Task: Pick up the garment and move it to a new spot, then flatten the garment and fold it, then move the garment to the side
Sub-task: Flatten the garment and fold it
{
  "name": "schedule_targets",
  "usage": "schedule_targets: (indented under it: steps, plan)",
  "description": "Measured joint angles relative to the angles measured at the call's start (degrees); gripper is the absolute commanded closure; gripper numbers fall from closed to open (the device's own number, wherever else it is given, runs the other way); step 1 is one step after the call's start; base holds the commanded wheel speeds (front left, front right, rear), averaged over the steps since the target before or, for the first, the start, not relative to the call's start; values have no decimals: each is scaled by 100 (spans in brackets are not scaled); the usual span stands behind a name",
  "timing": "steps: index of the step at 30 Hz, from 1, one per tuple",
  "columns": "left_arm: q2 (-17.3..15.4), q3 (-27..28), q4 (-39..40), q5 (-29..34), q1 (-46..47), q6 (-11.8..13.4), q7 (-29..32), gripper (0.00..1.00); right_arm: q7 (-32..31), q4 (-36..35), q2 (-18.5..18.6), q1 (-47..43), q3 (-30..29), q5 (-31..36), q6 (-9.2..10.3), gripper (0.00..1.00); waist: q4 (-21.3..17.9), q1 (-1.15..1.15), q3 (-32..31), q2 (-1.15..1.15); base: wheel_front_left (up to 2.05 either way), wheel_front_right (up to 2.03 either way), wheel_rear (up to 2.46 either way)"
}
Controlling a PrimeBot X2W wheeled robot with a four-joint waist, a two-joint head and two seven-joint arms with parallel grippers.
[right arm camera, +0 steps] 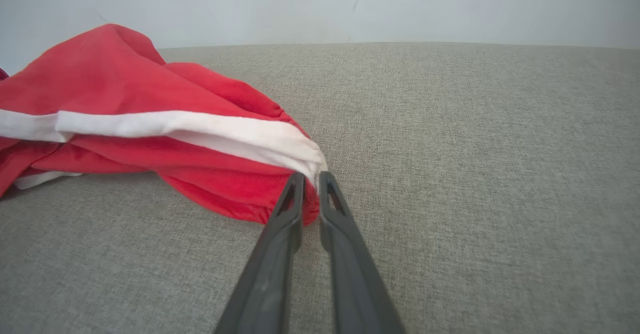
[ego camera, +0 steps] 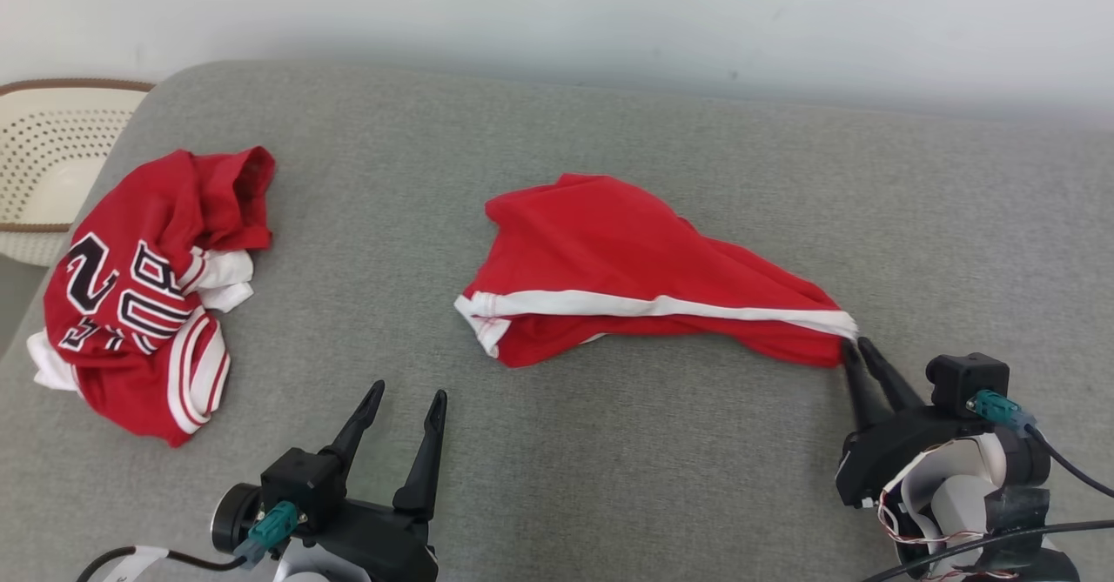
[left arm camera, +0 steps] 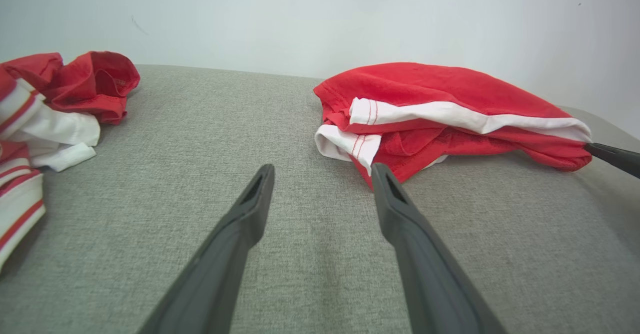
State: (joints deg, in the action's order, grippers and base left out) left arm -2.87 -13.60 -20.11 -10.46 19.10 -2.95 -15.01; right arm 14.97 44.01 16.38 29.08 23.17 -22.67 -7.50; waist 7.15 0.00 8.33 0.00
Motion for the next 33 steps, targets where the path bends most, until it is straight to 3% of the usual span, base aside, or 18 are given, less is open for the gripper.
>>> schedule_targets:
  steps: [24, 33]
  plan:
    - [-1, 385, -821, -296, 726, -446, 0, 0, 1, -918, -213, -394, 19, 2, 0, 0, -885, 0, -127, 0, 0, 0, 0]
    - [-330, -57, -1205, -938, 1165, -450, 0, 0, 1, -937, -249, -368, 60, 0, 0, 0, -1097, 0, 6, 0, 0, 0, 0]
